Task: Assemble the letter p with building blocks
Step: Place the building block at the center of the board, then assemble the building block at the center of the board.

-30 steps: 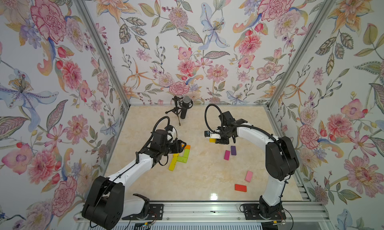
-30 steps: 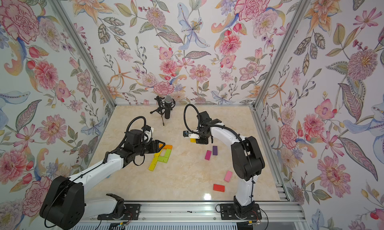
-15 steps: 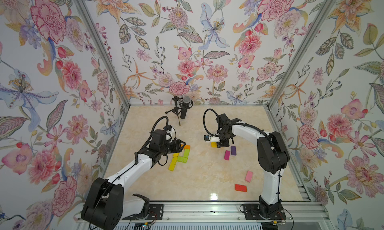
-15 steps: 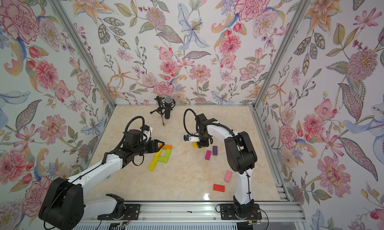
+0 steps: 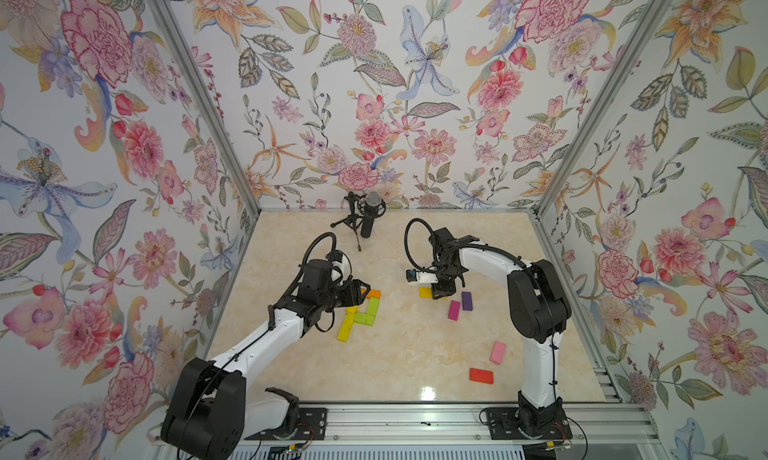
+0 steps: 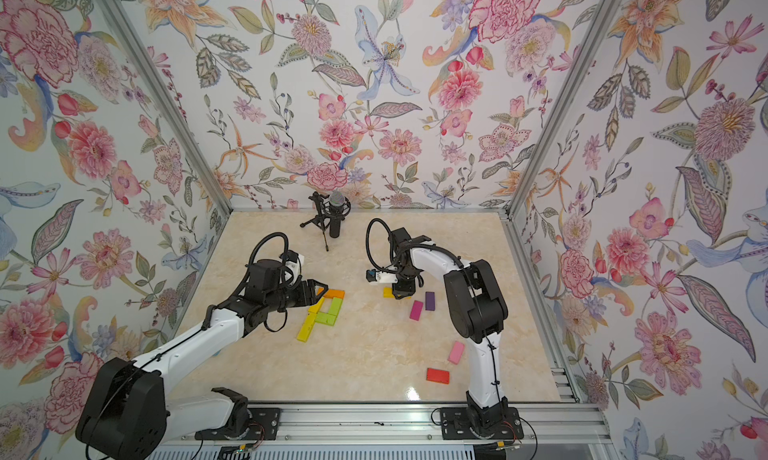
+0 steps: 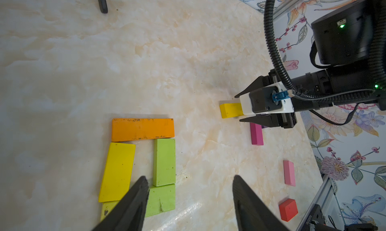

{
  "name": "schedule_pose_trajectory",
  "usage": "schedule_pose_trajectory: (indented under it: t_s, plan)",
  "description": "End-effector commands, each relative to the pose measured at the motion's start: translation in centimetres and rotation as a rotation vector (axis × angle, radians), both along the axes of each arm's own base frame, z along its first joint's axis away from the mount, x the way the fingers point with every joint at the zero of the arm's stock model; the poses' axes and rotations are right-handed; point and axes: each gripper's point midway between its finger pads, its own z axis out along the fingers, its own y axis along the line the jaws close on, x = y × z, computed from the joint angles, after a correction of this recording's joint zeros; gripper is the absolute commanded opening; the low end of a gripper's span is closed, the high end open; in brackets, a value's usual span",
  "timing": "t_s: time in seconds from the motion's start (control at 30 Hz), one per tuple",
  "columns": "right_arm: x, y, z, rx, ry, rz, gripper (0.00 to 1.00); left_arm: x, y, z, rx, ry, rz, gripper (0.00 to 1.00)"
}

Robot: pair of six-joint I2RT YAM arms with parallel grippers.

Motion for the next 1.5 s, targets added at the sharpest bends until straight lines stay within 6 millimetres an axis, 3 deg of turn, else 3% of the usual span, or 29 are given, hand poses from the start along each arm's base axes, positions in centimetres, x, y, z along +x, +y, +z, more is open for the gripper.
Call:
schedule_pose_trajectory:
  t_s: [0.0,0.03,0.2,0.33,0.47,0.57,0.63,0.8,0.9,1.1,1.2,1.3,1.47]
  plan:
    - [0.5,1.3,2.4,0.110,-0.001,-0.021,0.59,0.4,0.9,0.6,0.010,-0.017,0.043,0.66]
    - [0.9,1.6,3.2,0.135,-0.026,-0.026,0.68,0.4,1.0,0.6,0.009,-0.016,0.045,0.66]
    - [1.7,2.7,7.4,0.264,-0.089,-0.048,0.72,0.5,1.0,0.8,0.006,-0.020,0.051,0.66]
    - [2.7,2.5,10.6,0.324,-0.140,-0.135,0.72,0.5,1.0,0.7,0.002,-0.016,0.053,0.66]
    - [8.2,0.2,13.9,0.390,-0.171,-0.655,0.69,0.5,0.7,0.5,-0.008,-0.015,0.047,0.66]
    - [9.8,-2.1,13.4,0.320,-0.170,-0.949,0.68,0.7,0.6,0.1,-0.004,-0.005,0.039,0.65]
    - [9.0,-2.5,12.7,0.315,-0.109,-1.049,0.69,0.8,0.4,0.1,-0.005,-0.003,0.032,0.65]
    - [3.6,-2.0,10.4,0.329,0.082,-1.212,0.81,0.9,-0.2,0.3,-0.007,-0.009,0.017,0.65]
    - [0.7,-2.5,9.6,0.289,0.089,-1.256,0.85,0.9,-0.9,0.1,-0.009,-0.008,0.004,0.65]
    - [-3.4,-6.6,9.3,0.172,0.023,-1.319,0.86,1.0,-1.9,-1.0,-0.009,0.014,-0.033,0.65]
    - [-4.5,-8.5,9.1,0.154,0.094,-1.471,0.83,1.1,-2.2,-1.1,-0.001,0.017,-0.052,0.65]
    - [-5.3,-7.7,9.2,0.204,0.112,-1.531,0.82,1.5,-2.4,-0.9,0.006,0.009,-0.062,0.65]
    - [-6.6,-7.1,7.1,0.188,0.097,-1.558,0.81,1.8,-2.9,-1.0,0.000,0.009,-0.079,0.64]
